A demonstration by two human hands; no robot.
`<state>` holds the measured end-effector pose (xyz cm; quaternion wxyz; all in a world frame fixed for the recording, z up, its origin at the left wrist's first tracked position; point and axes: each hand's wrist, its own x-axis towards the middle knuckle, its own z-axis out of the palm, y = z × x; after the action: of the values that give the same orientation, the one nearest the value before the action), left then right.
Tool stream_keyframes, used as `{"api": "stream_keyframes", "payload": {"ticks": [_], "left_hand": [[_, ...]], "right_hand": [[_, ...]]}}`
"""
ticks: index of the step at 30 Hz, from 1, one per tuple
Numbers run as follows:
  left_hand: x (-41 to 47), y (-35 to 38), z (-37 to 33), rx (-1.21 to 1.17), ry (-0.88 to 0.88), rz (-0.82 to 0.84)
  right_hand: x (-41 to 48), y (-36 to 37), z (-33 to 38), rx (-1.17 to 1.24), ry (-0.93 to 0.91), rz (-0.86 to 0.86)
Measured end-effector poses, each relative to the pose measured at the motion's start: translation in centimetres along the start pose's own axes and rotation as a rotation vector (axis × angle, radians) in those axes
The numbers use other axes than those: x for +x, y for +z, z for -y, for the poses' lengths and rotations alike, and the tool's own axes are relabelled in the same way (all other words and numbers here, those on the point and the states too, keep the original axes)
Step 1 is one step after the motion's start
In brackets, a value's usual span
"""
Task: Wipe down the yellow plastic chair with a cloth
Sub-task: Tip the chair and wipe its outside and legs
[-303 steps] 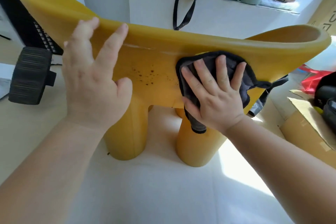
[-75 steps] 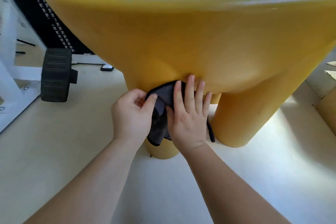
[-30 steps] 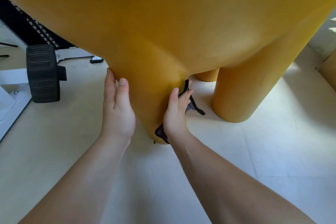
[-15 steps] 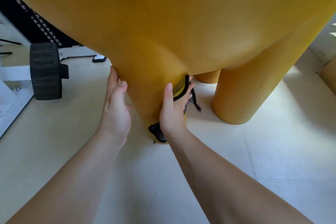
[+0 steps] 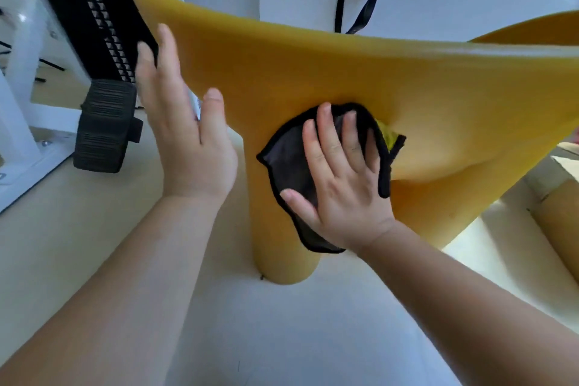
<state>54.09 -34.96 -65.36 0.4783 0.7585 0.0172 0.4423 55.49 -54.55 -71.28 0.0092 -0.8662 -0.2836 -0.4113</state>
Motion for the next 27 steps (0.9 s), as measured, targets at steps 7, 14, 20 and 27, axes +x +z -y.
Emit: {"api": "stream_keyframes", "payload": {"ticks": [7, 14, 20, 27], "left_hand": [[3.1, -0.1, -0.6, -0.033, 0.087, 0.039], [6.3, -2.5, -0.3, 0.088, -0.02, 0.169], [6.8, -3.4, -0.7, 0.297, 0.079, 0.16], [8.5, -3.8, -1.2, 0.208, 0.206, 0.386]], "right_hand": [[2.8, -5.7, -6.0, -0.322, -0.267, -0.036], [9.2, -7.3, -2.7, -0.322, -0.455, 0.1], [10.7, -7.8, -1.3, -0.389, -0.502, 0.117], [3.1, -9.3, -10.8, -0.346, -0.422, 0.036]]}}
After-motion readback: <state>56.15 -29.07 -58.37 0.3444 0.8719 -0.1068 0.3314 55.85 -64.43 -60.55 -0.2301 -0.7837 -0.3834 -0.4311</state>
